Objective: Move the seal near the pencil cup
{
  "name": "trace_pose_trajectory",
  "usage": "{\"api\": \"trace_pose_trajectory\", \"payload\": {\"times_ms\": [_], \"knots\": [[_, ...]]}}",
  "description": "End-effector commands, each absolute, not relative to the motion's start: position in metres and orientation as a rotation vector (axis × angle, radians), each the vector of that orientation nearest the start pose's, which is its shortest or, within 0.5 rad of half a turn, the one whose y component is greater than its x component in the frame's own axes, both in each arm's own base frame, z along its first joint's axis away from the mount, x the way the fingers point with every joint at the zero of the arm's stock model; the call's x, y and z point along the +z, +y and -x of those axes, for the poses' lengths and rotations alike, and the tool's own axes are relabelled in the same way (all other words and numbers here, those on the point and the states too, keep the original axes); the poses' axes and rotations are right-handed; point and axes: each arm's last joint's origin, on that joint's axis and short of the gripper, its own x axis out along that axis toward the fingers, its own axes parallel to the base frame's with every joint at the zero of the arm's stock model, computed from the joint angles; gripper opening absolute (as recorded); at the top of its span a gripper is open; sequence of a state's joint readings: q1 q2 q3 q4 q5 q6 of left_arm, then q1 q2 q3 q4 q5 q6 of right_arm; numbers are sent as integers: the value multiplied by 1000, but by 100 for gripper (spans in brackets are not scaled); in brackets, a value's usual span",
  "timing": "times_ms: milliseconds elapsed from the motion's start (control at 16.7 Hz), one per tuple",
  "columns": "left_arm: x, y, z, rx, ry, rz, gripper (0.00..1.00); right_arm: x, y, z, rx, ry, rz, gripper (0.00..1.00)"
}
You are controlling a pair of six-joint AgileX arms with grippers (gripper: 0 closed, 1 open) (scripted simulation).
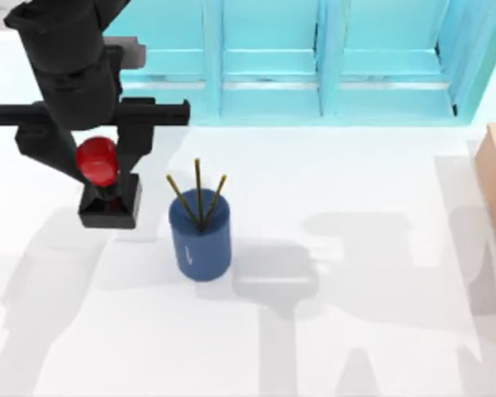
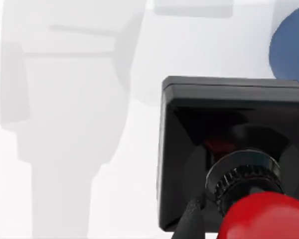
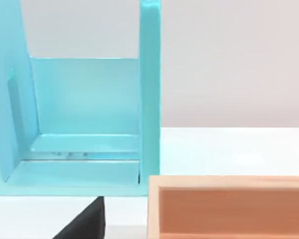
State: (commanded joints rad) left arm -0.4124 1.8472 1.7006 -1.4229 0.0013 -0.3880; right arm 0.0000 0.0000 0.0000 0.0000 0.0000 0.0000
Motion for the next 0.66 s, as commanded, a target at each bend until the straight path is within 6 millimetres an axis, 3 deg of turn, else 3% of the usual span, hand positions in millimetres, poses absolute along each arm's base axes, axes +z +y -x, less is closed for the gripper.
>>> {"api": "trace_pose_trajectory", "payload": {"times_ms": [300,660], "knots": [[279,-136,-322,-17,1570,-15,98,160,-1,-106,0,0,0,100],[279,-136,-322,-17,1570,-15,100,160,-1,-106,0,0,0,100]]}}
